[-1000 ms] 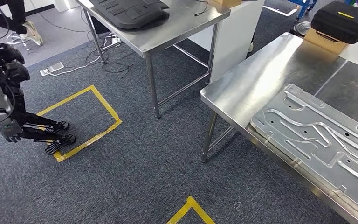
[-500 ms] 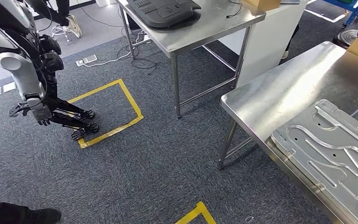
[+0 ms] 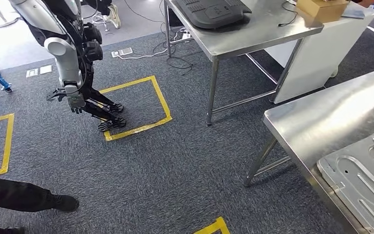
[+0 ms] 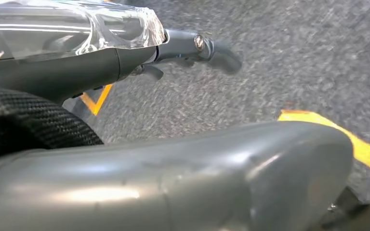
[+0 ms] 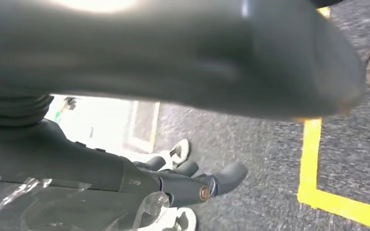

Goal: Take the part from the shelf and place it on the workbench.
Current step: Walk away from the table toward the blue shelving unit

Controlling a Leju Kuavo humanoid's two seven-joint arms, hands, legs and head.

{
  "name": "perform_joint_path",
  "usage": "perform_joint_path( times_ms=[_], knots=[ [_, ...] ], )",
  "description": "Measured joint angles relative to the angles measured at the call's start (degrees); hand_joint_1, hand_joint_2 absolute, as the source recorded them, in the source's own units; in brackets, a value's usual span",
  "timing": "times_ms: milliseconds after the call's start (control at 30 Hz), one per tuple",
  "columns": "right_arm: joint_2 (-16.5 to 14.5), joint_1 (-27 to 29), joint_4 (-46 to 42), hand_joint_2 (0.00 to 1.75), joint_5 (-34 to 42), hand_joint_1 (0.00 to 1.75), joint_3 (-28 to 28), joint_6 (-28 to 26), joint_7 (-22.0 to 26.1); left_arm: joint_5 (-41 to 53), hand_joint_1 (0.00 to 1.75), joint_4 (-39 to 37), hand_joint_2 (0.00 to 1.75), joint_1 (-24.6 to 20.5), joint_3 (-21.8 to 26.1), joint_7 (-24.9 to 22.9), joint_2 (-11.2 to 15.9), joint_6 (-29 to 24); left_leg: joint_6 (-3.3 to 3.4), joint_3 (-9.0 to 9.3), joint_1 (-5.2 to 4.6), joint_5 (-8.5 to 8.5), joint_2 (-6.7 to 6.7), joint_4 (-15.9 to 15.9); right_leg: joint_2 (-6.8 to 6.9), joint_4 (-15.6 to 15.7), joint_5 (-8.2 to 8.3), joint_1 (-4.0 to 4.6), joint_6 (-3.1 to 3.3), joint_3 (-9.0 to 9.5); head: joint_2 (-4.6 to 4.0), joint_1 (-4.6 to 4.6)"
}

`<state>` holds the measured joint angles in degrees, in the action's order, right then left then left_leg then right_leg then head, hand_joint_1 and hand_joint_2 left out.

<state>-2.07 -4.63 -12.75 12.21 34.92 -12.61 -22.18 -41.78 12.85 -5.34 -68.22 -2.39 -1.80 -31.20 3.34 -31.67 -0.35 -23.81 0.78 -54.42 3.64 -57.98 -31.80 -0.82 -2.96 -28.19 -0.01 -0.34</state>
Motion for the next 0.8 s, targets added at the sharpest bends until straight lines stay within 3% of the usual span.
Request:
perform_joint_path(
  times_ms=[33, 100, 133, 167, 233, 300, 367, 433, 500, 567, 633, 667, 700, 733, 800],
  knots=[
    [0.02, 0.11, 0.01, 0.0, -0.02, 0.0, 0.01, -0.01, 0.03, -0.02, 0.0, 0.0, 0.0, 0.0, 0.0, 0.01, -0.02, 0.0, 0.14, 0.2, 0.23, 0.17, -0.61, 0.25, -1.78, -3.22, -1.75, -0.11, -0.07, -1.53, 0.0, 0.08],
    [0.03, 0.27, 0.03, 0.0, -0.01, 0.0, 0.03, -0.01, 0.06, -0.1, 0.0, 0.0, 0.0, -0.14, 0.0, 0.01, -0.08, 0.02, 0.32, 0.18, 0.3, 0.18, -2.02, 0.31, -3.27, -11.1, -5.01, -0.1, -0.15, -5.74, 0.0, 0.23],
    [0.04, 0.32, 0.04, 0.0, -0.01, 0.0, 0.04, -0.01, 0.07, -0.15, 0.0, 0.0, 0.0, -0.18, 0.0, 0.01, -0.12, 0.03, 0.32, 0.2, 0.33, 0.16, -2.83, 0.29, -3.37, -13.49, -5.34, -0.14, -0.23, -7.24, 0.0, 0.25],
    [0.04, 0.34, 0.05, 0.0, 0.0, 0.0, 0.05, -0.01, 0.06, -0.18, 0.0, 0.0, 0.0, -0.2, 0.0, 0.0, -0.14, 0.04, 0.27, 0.25, 0.41, 0.13, -3.71, 0.27, -3.43, -13.71, -4.46, -0.21, -0.32, -7.75, 0.0, 0.26],
    [0.07, 0.37, 0.05, 0.0, 0.0, 0.0, 0.05, -0.02, 0.05, -0.22, 0.0, 0.0, 0.0, -0.19, 0.0, 0.0, -0.15, 0.06, -0.06, 0.45, 0.66, -0.01, -5.51, 0.09, -4.34, -7.63, 0.02, -0.61, -0.63, -5.52, 0.01, 0.25],
    [0.09, 0.46, 0.06, 0.0, 0.02, 0.0, 0.08, -0.03, 0.02, -0.3, 0.0, 0.0, 0.0, -0.3, 0.01, 0.01, -0.15, 0.07, -0.74, 0.32, 0.7, -0.32, -7.03, -0.47, -7.1, -0.46, 3.23, -1.16, -0.88, -2.56, 0.01, 0.25],
    [0.08, 0.39, 0.07, 0.0, 0.04, 0.0, 0.11, -0.03, -0.01, -0.39, 0.0, 0.0, 0.0, -0.39, 0.02, 0.01, -0.15, 0.04, -1.42, -0.12, 0.66, -0.42, -8.17, -0.77, -8.31, 1.72, 3.61, -1.17, -0.36, -1.7, 0.01, 0.23],
    [0.08, 0.19, 0.07, 0.0, 0.05, 0.0, 0.12, -0.03, -0.03, -0.47, 0.0, 0.0, 0.0, -0.37, 0.02, 0.01, -0.09, -0.01, -1.84, -0.42, 0.91, -0.38, -8.83, -0.84, -6.85, 1.74, 3.71, -0.94, 0.61, -1.59, 0.01, 0.21],
    [0.1, 0.2, 0.07, 0.0, 0.05, 0.0, 0.12, -0.03, -0.07, -0.52, 0.0, 0.0, 0.0, -0.39, 0.02, 0.0, -0.02, -0.03, -2.2, -1.61, 0.93, -1.81, -6.5, -3.46, -5.37, 1.83, 3.75, -0.88, 1.37, -1.43, 0.0, 0.1],
    [0.12, 0.34, 0.07, 0.0, 0.06, 0.0, 0.12, -0.02, -0.06, -0.51, 0.0, 0.0, 0.0, -0.48, 0.02, 0.0, 0.01, -0.03, -2.54, -5.03, 0.8, -5.31, -3.01, -10.61, -3.85, 1.85, 3.61, -0.59, 1.85, -1.32, 0.0, -0.03],
    [0.12, 0.44, 0.07, 0.0, 0.09, 0.0, 0.12, -0.01, -0.03, -0.45, 0.0, 0.0, 0.0, -0.51, 0.02, 0.0, 0.01, -0.03, -2.57, -8.75, 0.83, -7.97, -1.86, -18.0, -2.12, 1.85, 3.39, -0.22, 2.1, -1.23, 0.01, -0.06],
    [0.13, 0.45, 0.07, 0.0, 0.11, 0.0, 0.12, -0.01, -0.02, -0.44, 0.0, 0.0, 0.0, -0.48, 0.02, 0.0, 0.01, -0.03, -2.4, -9.24, 0.79, -7.82, -1.75, -18.9, -1.29, 1.85, 3.27, -0.07, 2.18, -1.14, 0.01, -0.07],
    [0.12, 0.43, 0.07, 0.0, 0.11, 0.0, 0.12, -0.01, -0.01, -0.43, 0.0, 0.0, 0.0, -0.45, 0.02, 0.0, 0.01, -0.03, -2.08, -8.53, 0.67, -6.65, -1.58, -17.44, -0.48, 1.85, 3.12, 0.06, 2.25, -0.99, 0.01, -0.07],
    [0.11, 0.4, 0.07, 0.0, 0.11, 0.0, 0.12, -0.01, -0.01, -0.42, 0.0, 0.0, 0.0, -0.41, 0.02, -0.01, 0.01, -0.03, -1.58, -6.57, 0.41, -4.71, -1.0, -13.62, 0.22, 1.86, 2.97, 0.17, 2.28, -0.78, 0.01, -0.07],
    [0.08, 0.34, 0.07, 0.0, 0.11, 0.0, 0.13, -0.01, -0.01, -0.39, 0.0, 0.0, 0.0, -0.3, 0.02, -0.01, 0.02, -0.03, -0.48, -2.15, -0.54, -1.62, 1.65, -5.0, 1.38, 1.89, 2.61, 0.33, 2.12, -0.35, 0.01, -0.05]
  ],
)
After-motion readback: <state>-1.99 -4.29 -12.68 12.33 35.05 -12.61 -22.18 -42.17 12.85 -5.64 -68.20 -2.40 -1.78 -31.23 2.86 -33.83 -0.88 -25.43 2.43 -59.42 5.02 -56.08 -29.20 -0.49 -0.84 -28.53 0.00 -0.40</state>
